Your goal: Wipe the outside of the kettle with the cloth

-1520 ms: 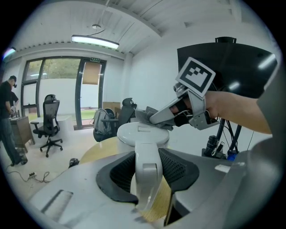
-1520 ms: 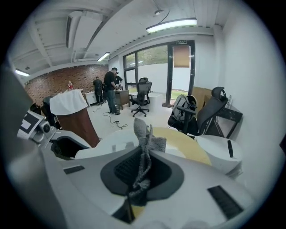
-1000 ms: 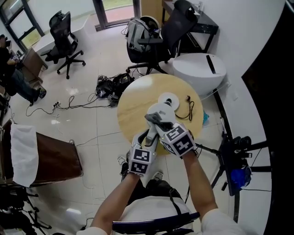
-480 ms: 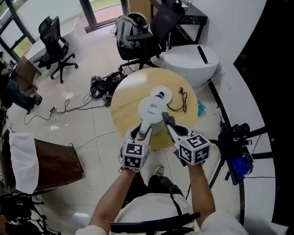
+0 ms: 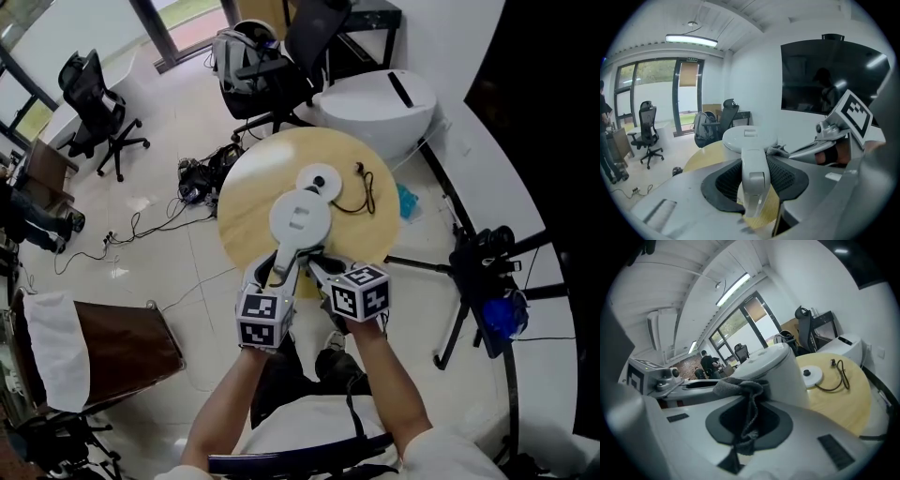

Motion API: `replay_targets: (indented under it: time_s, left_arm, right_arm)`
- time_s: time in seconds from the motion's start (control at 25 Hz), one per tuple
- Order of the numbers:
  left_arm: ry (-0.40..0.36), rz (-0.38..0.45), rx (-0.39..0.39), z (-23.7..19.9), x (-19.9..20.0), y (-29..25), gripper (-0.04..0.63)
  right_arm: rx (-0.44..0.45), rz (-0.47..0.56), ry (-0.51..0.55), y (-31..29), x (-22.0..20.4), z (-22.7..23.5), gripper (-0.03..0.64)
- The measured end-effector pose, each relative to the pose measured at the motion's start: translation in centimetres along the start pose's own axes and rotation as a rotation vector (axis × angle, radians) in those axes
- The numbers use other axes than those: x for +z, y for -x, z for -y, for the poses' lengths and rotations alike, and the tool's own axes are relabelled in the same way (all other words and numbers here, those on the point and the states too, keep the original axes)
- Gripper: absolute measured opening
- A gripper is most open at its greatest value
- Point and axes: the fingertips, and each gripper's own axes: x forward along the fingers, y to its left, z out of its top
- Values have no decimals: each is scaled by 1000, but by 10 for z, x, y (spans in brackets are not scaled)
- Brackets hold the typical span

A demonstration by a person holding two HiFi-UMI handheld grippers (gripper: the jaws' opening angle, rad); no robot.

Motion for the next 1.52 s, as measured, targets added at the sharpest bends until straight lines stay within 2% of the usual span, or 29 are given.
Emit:
replay_targets:
  time_s: [0.28,0.52,0.72,0.88,1.04,1.36,1.52]
  left_arm:
    - [-12,-10,-17,-3,1,3,166]
    - [-13,-8,-24,-4,3,4,166]
    - [-17,-9,-33,-2,2,4,166]
    - [-22,-13,-43,-5,3,6,166]
    - [-38,-17,-59,-9,2,9,166]
    - [-93,-31,-139,-14,6,9,166]
    - [-124,-36,-205,-22,2,9,166]
  right_arm:
    - [-27,-18,-128,-21,-37,26,31]
    - [-94,-93,-219,-45,-87,64,31]
    - [-173,-190,-239,-59,-128,92,31]
    - [-217,-227,-230,-63,-137,99,31]
    - [-247,-178,-157,-49,-118,89,29]
    - [-261,9,151,4,-18,34,31]
    - [-241,71,198,21,11,18,31]
